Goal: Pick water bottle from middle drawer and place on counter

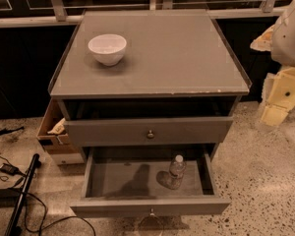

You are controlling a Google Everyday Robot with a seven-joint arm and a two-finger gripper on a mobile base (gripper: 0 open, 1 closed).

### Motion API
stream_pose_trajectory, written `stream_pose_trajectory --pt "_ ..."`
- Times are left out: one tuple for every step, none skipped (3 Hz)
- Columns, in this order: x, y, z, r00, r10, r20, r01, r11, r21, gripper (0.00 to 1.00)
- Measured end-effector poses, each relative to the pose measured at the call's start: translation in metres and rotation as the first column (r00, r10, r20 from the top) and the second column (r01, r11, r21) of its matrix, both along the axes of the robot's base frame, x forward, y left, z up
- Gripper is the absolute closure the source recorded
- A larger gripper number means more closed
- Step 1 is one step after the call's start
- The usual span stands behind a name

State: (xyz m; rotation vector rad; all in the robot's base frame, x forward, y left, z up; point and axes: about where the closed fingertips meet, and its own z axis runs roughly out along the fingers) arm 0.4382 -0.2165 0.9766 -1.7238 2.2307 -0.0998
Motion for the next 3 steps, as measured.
stream_pose_trajectory --pt "0.000 0.000 0.000 1.0000 0.000 0.000 0.000 1.000 0.000 0.00" --pt "0.000 0.000 0.000 1.0000 0.000 0.000 0.000 1.000 0.000 0.12" --pt "0.002 0.001 -0.013 0.9999 -0.011 0.012 0.011 0.999 0.031 0.31"
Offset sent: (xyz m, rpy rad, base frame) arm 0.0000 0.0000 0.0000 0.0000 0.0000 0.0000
